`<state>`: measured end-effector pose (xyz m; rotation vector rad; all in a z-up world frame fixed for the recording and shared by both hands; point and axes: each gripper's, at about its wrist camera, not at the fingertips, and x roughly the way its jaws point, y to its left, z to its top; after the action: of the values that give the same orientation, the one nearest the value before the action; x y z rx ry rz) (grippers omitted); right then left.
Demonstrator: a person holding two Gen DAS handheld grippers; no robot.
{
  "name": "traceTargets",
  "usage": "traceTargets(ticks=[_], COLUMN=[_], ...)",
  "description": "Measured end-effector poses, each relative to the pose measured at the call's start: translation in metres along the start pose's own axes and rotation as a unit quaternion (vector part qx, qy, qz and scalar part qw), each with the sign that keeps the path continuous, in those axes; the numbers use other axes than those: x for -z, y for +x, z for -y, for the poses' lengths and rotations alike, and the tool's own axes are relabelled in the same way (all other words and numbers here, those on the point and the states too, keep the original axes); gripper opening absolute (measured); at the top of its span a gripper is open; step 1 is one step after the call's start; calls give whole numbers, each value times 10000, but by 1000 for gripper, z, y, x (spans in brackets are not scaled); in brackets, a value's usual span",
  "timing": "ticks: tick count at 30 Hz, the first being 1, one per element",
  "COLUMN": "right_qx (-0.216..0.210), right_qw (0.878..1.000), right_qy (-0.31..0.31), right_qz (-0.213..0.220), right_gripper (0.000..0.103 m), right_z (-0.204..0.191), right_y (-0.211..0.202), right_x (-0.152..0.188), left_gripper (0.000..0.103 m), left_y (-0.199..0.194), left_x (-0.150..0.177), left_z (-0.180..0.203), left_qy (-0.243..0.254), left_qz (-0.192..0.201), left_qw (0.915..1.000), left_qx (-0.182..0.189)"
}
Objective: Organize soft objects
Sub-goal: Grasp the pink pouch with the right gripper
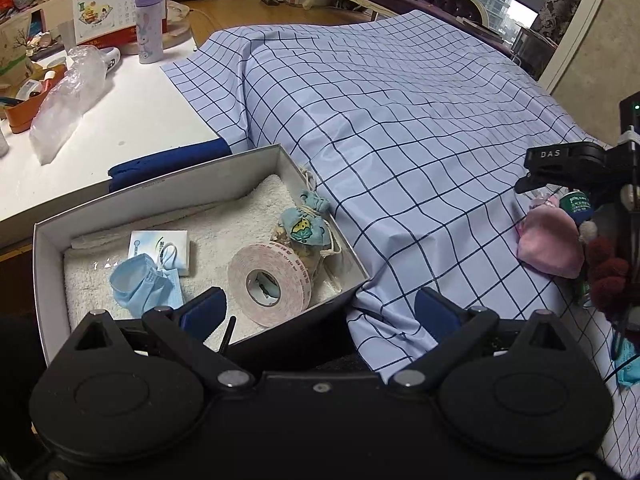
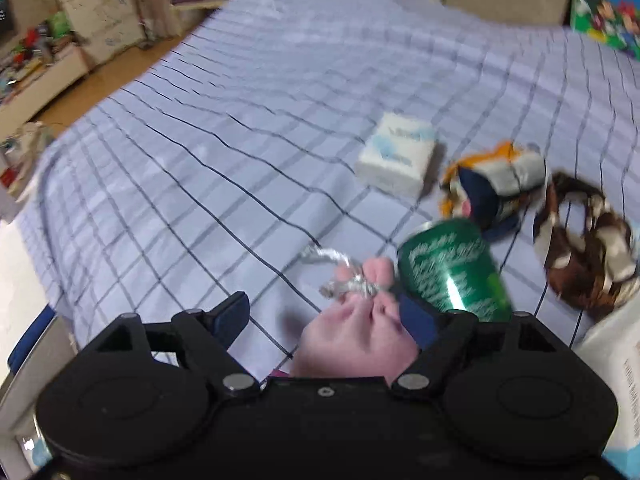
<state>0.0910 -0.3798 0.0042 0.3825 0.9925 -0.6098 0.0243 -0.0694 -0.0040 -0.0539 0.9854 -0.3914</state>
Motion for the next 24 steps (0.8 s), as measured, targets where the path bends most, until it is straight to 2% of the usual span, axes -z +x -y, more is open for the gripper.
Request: traceTargets(ticks=[3, 6, 13, 15, 18, 24], right_qx=[125, 369, 1205, 1342, 1316, 794], right_qw=[9995, 9978, 9852, 9802, 9786, 9857], right_qy=[294, 540, 1205, 1435, 1562, 1434], right_qz=[-60, 54, 195, 242, 259, 389], right_gripper=[80, 73, 73, 77, 80, 81], right_z=[1, 6, 50, 65, 79, 84], right_y=[13, 18, 30, 32, 32, 16], right_x=[-1, -3, -10, -11, -11, -2], left_gripper=[97, 97, 97, 97, 97, 97], left_y=[0, 1, 1, 2, 3, 4], left_x=[1, 2, 2, 3, 3, 6], left_z=[0, 1, 2, 3, 7, 14], left_qy=[16, 39, 80, 94, 162, 319], left_qz=[-8, -19, -17, -27, -43, -53], left_qw=[10000, 10000, 10000, 9999, 9998, 9995], left_qx=[-23, -40, -53, -55, -47, -53])
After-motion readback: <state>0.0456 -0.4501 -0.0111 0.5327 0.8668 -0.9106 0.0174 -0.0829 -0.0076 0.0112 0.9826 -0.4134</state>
